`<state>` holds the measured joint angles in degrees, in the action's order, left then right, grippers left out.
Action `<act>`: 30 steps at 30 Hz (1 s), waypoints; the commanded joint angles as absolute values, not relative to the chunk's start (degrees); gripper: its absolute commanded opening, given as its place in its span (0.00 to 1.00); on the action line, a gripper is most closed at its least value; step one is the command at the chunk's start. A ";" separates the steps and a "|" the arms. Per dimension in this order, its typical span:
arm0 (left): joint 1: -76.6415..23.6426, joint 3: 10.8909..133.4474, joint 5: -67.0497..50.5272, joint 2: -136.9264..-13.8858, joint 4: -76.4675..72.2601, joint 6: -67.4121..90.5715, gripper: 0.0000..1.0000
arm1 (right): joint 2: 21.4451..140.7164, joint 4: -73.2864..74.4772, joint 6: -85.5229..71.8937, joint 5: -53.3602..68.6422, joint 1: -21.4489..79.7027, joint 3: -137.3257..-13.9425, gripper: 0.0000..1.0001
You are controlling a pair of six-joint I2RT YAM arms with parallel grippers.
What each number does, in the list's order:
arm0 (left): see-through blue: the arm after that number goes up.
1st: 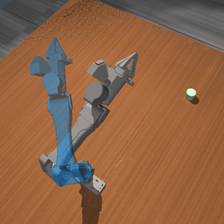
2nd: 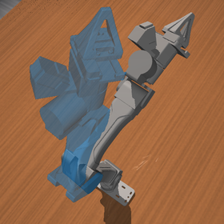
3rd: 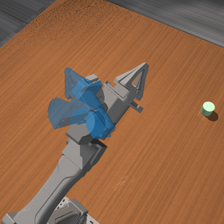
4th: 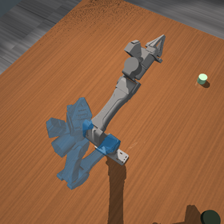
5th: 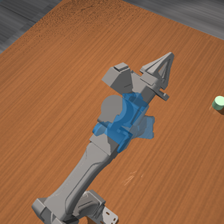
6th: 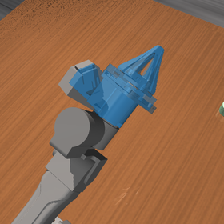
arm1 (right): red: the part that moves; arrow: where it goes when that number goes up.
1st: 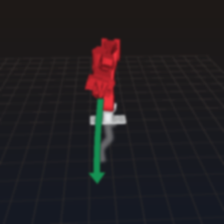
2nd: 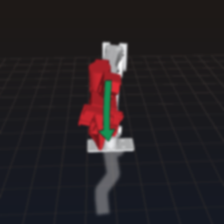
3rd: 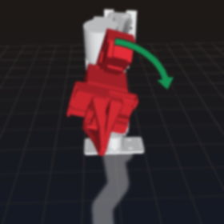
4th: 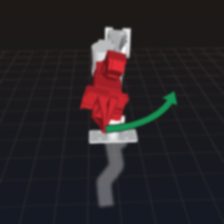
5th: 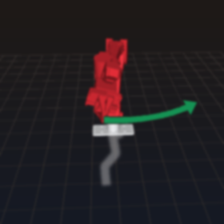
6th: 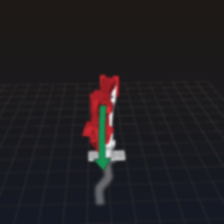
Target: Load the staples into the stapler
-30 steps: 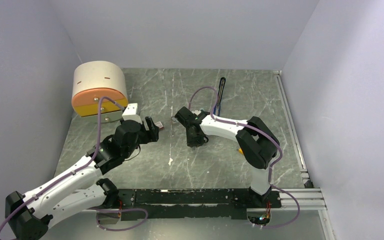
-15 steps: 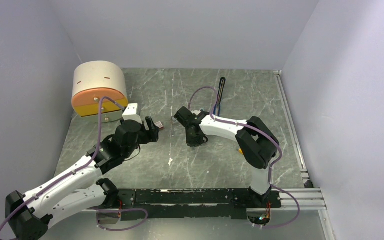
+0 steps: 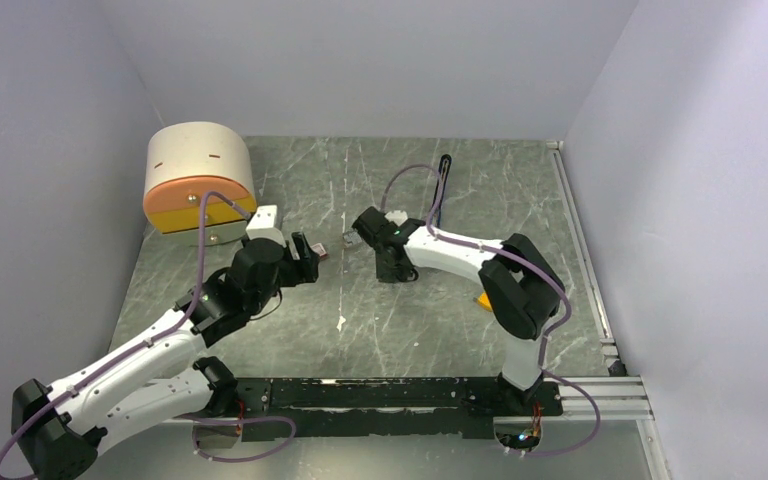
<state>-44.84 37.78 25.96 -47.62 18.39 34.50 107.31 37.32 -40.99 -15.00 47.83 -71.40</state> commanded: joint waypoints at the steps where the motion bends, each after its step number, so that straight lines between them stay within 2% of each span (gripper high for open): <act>1: -45.00 40.78 26.24 -48.38 17.43 34.71 0.78 | 102.51 34.56 -38.55 -19.26 43.84 -73.08 0.20; 10: -45.00 43.72 24.58 -53.32 15.53 34.73 0.77 | 98.35 28.91 -31.87 -19.72 32.99 -71.43 0.20; 17: -45.00 44.91 23.19 -56.94 12.92 35.02 0.77 | 100.54 24.25 -27.38 -21.81 27.54 -72.47 0.20; 30: -45.00 45.86 23.81 -59.75 12.91 34.99 0.77 | 105.68 18.41 -24.33 -22.63 25.60 -73.15 0.20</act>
<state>-44.84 43.66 23.83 -59.35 14.68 34.81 104.97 21.63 -25.34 -20.62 26.15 -71.68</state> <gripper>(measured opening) 0.771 0.207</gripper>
